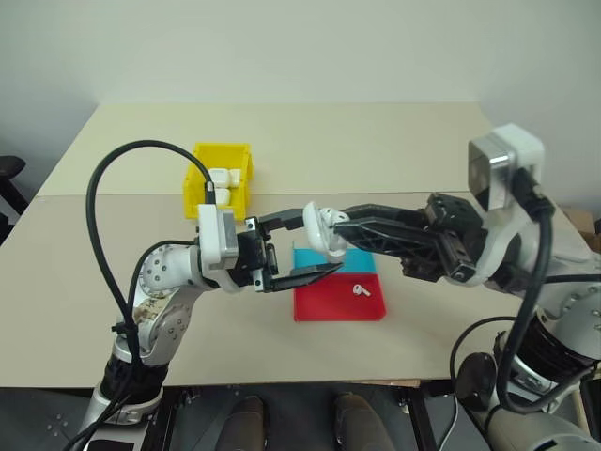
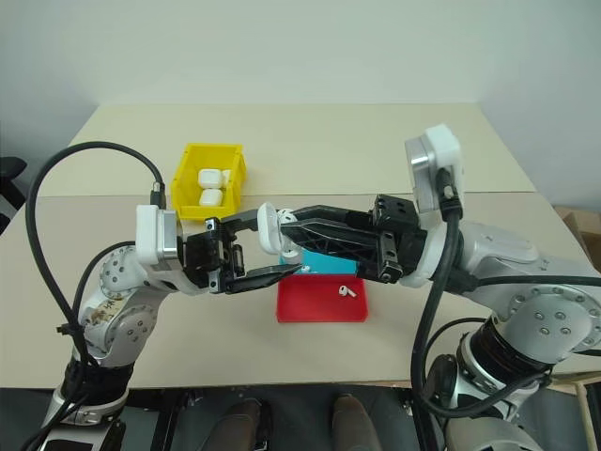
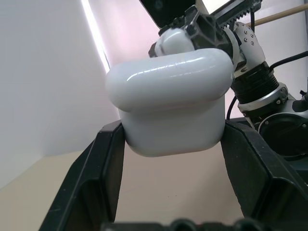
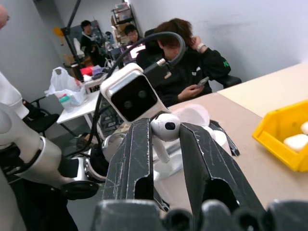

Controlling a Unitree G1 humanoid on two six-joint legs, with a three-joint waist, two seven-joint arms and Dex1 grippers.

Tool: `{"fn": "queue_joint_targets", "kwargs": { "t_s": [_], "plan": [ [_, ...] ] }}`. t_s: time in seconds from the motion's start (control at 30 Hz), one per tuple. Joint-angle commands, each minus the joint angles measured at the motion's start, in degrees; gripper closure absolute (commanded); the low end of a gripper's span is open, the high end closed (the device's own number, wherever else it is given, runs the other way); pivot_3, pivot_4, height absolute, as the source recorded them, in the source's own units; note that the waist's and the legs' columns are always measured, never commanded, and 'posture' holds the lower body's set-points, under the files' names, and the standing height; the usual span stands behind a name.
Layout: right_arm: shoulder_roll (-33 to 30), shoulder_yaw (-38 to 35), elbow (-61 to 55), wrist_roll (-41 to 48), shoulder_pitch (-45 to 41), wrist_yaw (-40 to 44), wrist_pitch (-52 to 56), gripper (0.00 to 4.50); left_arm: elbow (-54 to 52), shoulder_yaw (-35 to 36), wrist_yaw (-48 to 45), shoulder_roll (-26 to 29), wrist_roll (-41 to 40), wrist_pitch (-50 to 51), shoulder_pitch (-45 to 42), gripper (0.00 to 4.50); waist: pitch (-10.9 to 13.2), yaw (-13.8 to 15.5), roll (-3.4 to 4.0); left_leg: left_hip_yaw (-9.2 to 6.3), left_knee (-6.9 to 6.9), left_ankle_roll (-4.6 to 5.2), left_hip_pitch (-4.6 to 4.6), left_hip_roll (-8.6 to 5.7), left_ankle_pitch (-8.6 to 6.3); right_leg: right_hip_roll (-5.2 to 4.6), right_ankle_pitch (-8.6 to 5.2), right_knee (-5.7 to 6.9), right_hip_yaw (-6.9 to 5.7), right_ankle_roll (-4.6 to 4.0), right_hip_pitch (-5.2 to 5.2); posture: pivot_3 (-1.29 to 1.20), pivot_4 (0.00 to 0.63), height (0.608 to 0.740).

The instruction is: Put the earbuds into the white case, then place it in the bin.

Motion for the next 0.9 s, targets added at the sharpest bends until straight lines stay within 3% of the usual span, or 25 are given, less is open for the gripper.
{"fn": "queue_joint_targets", "kwargs": {
  "t_s": [0.03,0.27,0.47,0.73,0.9],
  "plan": [
    [-2.45,1.79,-0.60,3.68,1.44,-1.39,-5.30,3.75,-0.46,0.15,-0.15,-0.54,0.00,-1.70,-0.31,1.76,0.00,-0.04,0.00,0.00,0.00,0.00,-0.01,0.00,0.00,0.00,0.00,-0.01,0.00,0.00,0.00,0.00,0.150,0.740],
    [-7.63,6.53,-1.29,5.37,4.94,-3.60,-12.93,3.75,0.15,0.04,0.22,-1.65,1.09,-2.67,-0.48,1.76,0.00,-0.06,-0.01,-0.01,0.00,0.00,-0.04,0.00,0.00,-0.01,0.00,-0.06,-0.01,0.04,0.00,0.00,0.150,0.740],
    [-11.82,9.77,-1.17,4.51,6.94,-3.99,-17.77,1.84,0.34,0.15,0.05,-1.82,1.72,-2.90,-0.28,1.76,0.00,-0.10,-0.01,-0.01,0.00,0.00,-0.04,0.00,0.00,0.00,0.00,-0.07,-0.01,0.05,0.01,0.00,0.150,0.740],
    [-20.17,8.15,0.62,4.01,8.61,3.19,-23.56,1.84,3.93,-0.77,-1.86,-1.03,4.51,-4.93,1.31,1.76,0.01,0.39,-0.02,0.00,0.00,0.00,-0.07,0.00,0.00,-0.02,0.00,-0.13,-0.01,0.06,0.01,0.00,0.150,0.740],
    [-27.51,12.08,3.89,-0.68,2.28,10.03,-25.63,2.01,9.17,-4.58,-1.57,-1.16,10.84,-5.84,-2.01,1.76,0.02,0.69,-0.03,0.04,0.02,0.01,-0.05,-0.01,0.00,-0.01,0.01,-0.15,0.03,0.08,0.01,0.00,0.150,0.740]
  ]
}}
